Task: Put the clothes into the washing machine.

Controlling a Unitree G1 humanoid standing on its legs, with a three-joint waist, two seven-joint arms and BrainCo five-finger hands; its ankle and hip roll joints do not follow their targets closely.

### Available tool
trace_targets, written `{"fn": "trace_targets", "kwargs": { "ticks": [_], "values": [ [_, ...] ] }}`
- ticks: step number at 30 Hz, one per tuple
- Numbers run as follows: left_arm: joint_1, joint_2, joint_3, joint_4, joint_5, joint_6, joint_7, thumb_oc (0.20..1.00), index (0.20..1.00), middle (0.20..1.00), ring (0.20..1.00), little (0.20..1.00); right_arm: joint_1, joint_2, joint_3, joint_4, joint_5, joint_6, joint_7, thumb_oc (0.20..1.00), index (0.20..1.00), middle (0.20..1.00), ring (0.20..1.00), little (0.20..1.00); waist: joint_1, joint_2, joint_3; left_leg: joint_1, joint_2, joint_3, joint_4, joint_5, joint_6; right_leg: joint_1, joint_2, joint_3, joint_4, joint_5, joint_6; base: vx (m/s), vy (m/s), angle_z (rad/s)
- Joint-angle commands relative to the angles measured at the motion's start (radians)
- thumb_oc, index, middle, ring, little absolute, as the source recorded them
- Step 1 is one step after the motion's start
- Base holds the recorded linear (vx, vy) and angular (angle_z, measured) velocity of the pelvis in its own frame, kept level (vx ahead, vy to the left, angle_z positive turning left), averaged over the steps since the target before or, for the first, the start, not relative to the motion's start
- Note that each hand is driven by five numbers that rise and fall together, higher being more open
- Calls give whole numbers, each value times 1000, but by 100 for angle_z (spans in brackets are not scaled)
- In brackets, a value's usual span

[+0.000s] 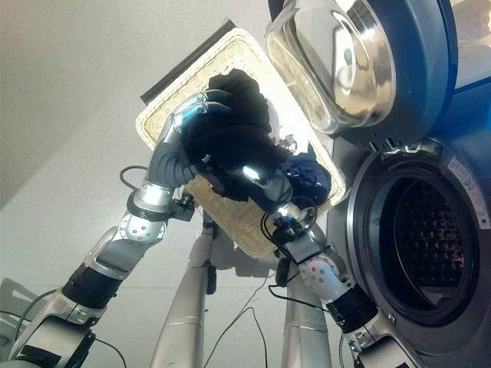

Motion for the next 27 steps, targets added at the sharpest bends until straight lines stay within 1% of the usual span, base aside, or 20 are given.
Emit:
{"fn": "trace_targets", "kwargs": {
  "ticks": [1, 11, 15, 16, 17, 18, 19, 20, 22, 26, 27],
  "values": [
    [-34, -15, -19, -44, 48, -46, -47, 200, 200, 200, 200, 200, -29, 30, -15, -163, 35, -77, 27, 200, 200, 200, 200, 200, -46, 34, -16, -20, -67, 43, 114, -117, 25, 69, 42, -40, -312, 262, 126, 0, 0, 0],
    [-53, 0, -34, -43, 68, -24, -65, 200, 200, 200, 200, 200, -25, 29, -16, -162, 58, -108, 17, 200, 200, 200, 200, 200, -52, 34, -16, -22, -63, 50, 108, -114, 22, 65, 44, -35, -317, 265, 128, 0, 0, 0],
    [-53, 4, -34, -42, 84, 4, -60, 200, 200, 200, 200, 200, -25, 32, -21, -161, 48, -130, 9, 200, 200, 200, 200, 200, -51, 35, -16, -20, -63, 48, 104, -113, 22, 68, 45, -34, -320, 266, 127, 0, 0, 0],
    [-51, 4, -33, -38, 98, 21, -51, 200, 200, 200, 200, 200, -25, 31, -25, -158, 40, -145, 9, 200, 200, 200, 200, 200, -51, 35, -16, -20, -63, 48, 104, -113, 23, 68, 45, -34, -320, 265, 128, 0, 0, 0],
    [-50, 9, -33, -27, 101, 60, -35, 200, 200, 200, 200, 200, -28, 28, -34, -155, 37, -171, 3, 200, 200, 200, 200, 200, -50, 36, -16, -19, -63, 48, 103, -113, 22, 68, 45, -34, -321, 266, 128, 0, 0, 0],
    [-49, 16, -35, -17, 95, 101, -23, 586, 586, 586, 586, 586, -33, 21, -45, -153, 37, -203, -4, 200, 200, 200, 200, 200, -50, 35, -16, -18, -62, 48, 102, -112, 22, 71, 43, -35, -323, 267, 129, 0, 0, 0],
    [-49, 18, -34, -14, 90, 117, -16, 944, 944, 944, 944, 944, -34, 21, -51, -150, 35, -214, -5, 200, 200, 200, 200, 200, -50, 35, -16, -17, -62, 47, 102, -113, 21, 72, 42, -35, -324, 267, 130, 0, 0, 0],
    [-48, 22, -32, -10, 83, 129, -11, 1000, 1000, 1000, 1000, 1000, -35, 20, -59, -150, 34, -228, -7, 200, 200, 200, 200, 200, -50, 35, -16, -16, -62, 47, 101, -113, 22, 74, 42, -35, -326, 268, 131, 0, 0, 0],
    [-43, 28, -29, 2, 72, 146, 7, 1000, 1000, 1000, 1000, 1000, -39, 16, -76, -151, 29, -260, -16, 200, 200, 200, 200, 200, -49, 34, -16, -14, -62, 46, 99, -112, 22, 76, 41, -36, -330, 270, 132, 0, 0, 0],
    [-12, 24, -6, 5, 52, 157, 22, 1000, 1000, 1000, 1000, 1000, -37, 20, -119, -161, 14, -306, -29, 200, 200, 200, 200, 200, -45, 34, -16, -16, -63, 43, 96, -112, 23, 74, 39, -39, -332, 273, 133, 0, 0, 0],
    [-11, 23, -5, 4, 52, 158, 21, 1000, 1000, 1000, 1000, 1000, -36, 21, -120, -162, 13, -306, -31, 200, 200, 200, 200, 200, -45, 34, -16, -15, -63, 43, 96, -112, 23, 75, 39, -39, -332, 274, 133, 0, 0, 0]
  ]
}}
